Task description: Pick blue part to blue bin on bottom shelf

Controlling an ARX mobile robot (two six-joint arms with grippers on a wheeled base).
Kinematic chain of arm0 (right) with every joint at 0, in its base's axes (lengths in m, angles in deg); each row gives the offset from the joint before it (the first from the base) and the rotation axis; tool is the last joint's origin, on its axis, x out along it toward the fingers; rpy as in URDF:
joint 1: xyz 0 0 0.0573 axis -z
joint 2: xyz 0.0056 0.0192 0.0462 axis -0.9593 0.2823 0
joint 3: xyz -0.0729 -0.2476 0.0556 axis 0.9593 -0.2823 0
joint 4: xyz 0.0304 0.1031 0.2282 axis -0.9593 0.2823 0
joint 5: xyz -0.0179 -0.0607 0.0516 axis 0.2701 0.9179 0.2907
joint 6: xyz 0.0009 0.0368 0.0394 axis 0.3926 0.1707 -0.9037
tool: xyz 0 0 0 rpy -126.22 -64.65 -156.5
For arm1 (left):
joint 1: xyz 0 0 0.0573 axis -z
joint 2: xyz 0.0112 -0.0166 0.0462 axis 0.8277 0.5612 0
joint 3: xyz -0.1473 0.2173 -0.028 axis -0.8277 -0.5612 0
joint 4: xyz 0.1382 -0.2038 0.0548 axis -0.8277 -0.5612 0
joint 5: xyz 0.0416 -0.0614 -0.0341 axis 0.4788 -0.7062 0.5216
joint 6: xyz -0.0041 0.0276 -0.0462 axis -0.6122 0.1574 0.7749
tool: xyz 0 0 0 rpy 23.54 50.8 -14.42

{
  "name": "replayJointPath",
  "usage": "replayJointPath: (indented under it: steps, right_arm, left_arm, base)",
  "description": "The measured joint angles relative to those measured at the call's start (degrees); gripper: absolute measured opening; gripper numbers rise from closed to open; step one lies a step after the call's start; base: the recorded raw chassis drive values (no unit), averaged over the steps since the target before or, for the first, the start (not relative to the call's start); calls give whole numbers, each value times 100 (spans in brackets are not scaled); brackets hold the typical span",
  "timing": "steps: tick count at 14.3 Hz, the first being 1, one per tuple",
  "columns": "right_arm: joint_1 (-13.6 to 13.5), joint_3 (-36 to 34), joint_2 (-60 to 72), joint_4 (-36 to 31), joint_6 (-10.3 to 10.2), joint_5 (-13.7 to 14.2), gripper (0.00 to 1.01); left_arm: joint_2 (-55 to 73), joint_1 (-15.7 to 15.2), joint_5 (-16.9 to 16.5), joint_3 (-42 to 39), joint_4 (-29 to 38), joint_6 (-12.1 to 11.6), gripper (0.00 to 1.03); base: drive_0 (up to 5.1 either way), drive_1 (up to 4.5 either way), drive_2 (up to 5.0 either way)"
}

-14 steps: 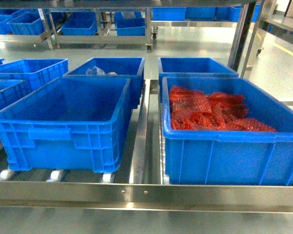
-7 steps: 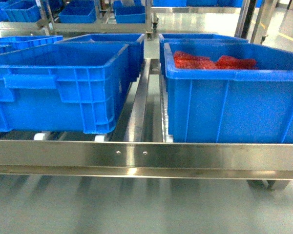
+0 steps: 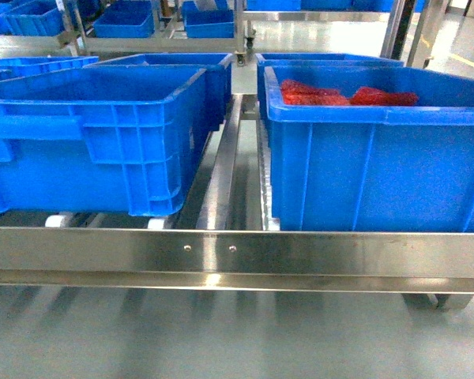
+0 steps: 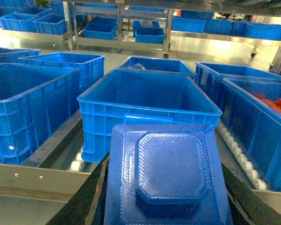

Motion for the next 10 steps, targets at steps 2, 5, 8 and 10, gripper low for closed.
replayJointPath:
  steps: [2, 5, 8, 10]
  right_arm:
    - [0, 0, 0, -2, -2, 0, 98]
    - [0, 0, 0, 0, 0, 0, 98]
    - [0, 0, 0, -9, 0, 0, 98]
    - [0, 0, 0, -2, -2, 0, 98]
  left_arm:
    - [0, 0, 2, 0, 9, 0, 43]
    - [15, 0, 2, 0, -13, 0, 43]
    - [9, 0, 2, 0, -7, 0, 43]
    - [11, 0, -2, 0, 2, 0, 43]
  base:
    - [14, 421, -392]
    - [-4, 402, -410]
    - [-15, 391, -421]
    - [-10, 396, -416]
